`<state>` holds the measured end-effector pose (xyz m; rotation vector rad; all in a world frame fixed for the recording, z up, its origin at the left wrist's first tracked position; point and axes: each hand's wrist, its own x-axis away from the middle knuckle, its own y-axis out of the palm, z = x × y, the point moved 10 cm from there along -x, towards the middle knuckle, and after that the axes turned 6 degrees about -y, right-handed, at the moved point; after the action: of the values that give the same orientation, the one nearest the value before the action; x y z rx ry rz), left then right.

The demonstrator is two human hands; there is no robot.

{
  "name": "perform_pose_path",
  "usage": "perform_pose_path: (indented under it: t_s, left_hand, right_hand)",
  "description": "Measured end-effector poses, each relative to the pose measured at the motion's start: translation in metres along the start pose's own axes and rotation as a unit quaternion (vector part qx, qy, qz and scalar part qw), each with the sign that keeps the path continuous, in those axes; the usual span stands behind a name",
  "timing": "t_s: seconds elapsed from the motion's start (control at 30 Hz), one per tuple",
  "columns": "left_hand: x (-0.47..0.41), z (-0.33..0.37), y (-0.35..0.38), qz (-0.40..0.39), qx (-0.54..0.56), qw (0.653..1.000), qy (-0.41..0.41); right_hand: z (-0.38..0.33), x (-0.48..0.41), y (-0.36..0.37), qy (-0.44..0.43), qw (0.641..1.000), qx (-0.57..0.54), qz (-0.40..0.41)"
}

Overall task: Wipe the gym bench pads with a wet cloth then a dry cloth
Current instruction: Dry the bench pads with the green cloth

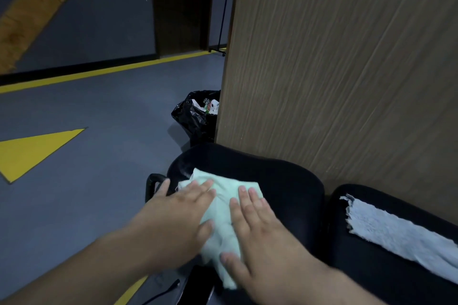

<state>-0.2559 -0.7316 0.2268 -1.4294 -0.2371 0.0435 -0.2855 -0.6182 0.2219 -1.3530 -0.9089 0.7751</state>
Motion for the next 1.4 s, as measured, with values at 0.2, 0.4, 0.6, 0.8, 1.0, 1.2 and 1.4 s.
perform_pose_path:
  t_s: [0.2,0.4,0.6,0.8,1.0,1.2,1.4]
  left_hand:
    - [-0.013,-0.006,0.012,0.007,-0.02,1.0,-0.022]
    - [-0.057,-0.042,0.002,-0.003,0.037,0.996,-0.084]
    - [-0.104,-0.071,-0.004,-0.019,0.088,0.985,-0.144]
    - [-0.152,-0.066,-0.013,-0.05,0.061,0.986,-0.146]
    - [-0.172,-0.038,-0.02,-0.066,-0.027,0.991,-0.11]
    - [-0.19,0.026,-0.017,-0.093,-0.091,0.99,-0.047]
    - [-0.198,0.073,-0.014,-0.108,-0.054,0.993,-0.005]
  right_hand:
    - [0.0,-0.016,-0.004,0.009,0.998,-0.039,-0.044]
    - [0.031,-0.084,-0.007,0.053,0.994,-0.046,-0.084]
    - [0.059,-0.135,-0.015,0.051,0.993,-0.089,-0.062]
    - [0.095,-0.153,-0.016,0.103,0.986,-0.114,-0.068]
    - [0.124,-0.134,-0.015,0.122,0.983,-0.117,-0.069]
    - [0.157,-0.093,-0.02,0.152,0.983,-0.06,-0.08]
    - [0.182,-0.056,-0.023,0.189,0.976,-0.035,-0.097]
